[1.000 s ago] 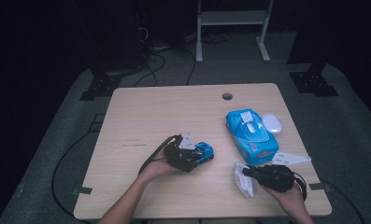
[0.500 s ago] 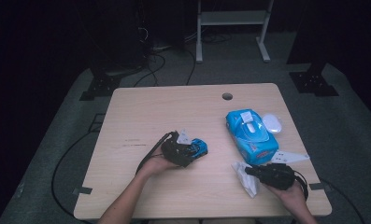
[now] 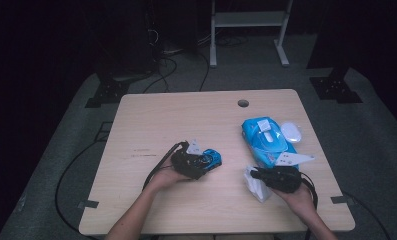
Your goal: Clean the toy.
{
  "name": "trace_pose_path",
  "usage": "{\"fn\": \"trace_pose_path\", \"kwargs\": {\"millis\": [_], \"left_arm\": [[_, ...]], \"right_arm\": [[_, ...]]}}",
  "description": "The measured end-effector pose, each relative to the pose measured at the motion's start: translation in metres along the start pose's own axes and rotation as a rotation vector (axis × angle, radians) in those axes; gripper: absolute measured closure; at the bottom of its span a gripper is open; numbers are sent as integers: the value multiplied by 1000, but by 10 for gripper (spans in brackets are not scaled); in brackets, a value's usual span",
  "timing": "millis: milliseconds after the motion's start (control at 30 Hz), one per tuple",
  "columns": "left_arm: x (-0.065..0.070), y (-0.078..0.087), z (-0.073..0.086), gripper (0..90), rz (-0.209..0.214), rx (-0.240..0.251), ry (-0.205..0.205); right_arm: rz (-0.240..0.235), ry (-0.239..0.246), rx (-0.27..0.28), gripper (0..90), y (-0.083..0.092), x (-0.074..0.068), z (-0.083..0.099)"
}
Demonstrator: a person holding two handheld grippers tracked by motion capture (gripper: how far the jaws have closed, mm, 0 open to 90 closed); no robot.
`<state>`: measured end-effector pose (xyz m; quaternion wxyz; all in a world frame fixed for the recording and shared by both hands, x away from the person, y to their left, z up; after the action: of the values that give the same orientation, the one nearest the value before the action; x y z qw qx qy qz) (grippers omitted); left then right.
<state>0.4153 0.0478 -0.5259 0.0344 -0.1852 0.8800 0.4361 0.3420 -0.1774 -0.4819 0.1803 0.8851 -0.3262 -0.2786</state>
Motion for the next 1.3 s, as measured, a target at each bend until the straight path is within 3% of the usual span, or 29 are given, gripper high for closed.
{"fn": "trace_pose_path", "kwargs": {"millis": [100, 300, 400, 867, 1300], "left_arm": [[0, 1, 1, 269, 3, -3, -7], [-4, 9, 0, 199, -11, 21, -6], [-4, 13, 0, 193, -10, 30, -4], [-3, 32, -1, 184, -21, 82, -10], [-1, 50, 11, 183, -42, 106, 7]], "right_arm": [[6, -32, -27, 713, -8, 7, 2], [-33, -65, -7, 566, 1, 8, -1], [-29, -74, 4, 514, 5, 10, -2], [-28, -87, 23, 501, 17, 15, -1], [-19, -86, 33, 489, 23, 18, 0]]}}
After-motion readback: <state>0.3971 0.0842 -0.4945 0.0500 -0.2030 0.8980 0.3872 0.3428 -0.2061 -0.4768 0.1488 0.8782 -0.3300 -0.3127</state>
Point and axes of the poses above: each handheld gripper's, and its own axes: y roughly backward along the jaws, z roughly out of its underside, x roughly to its right, the point moved 8 cm from there along -y, roughly forward along the jaws, and after that the axes turned 14 degrees about -y, right-handed, at the moved point
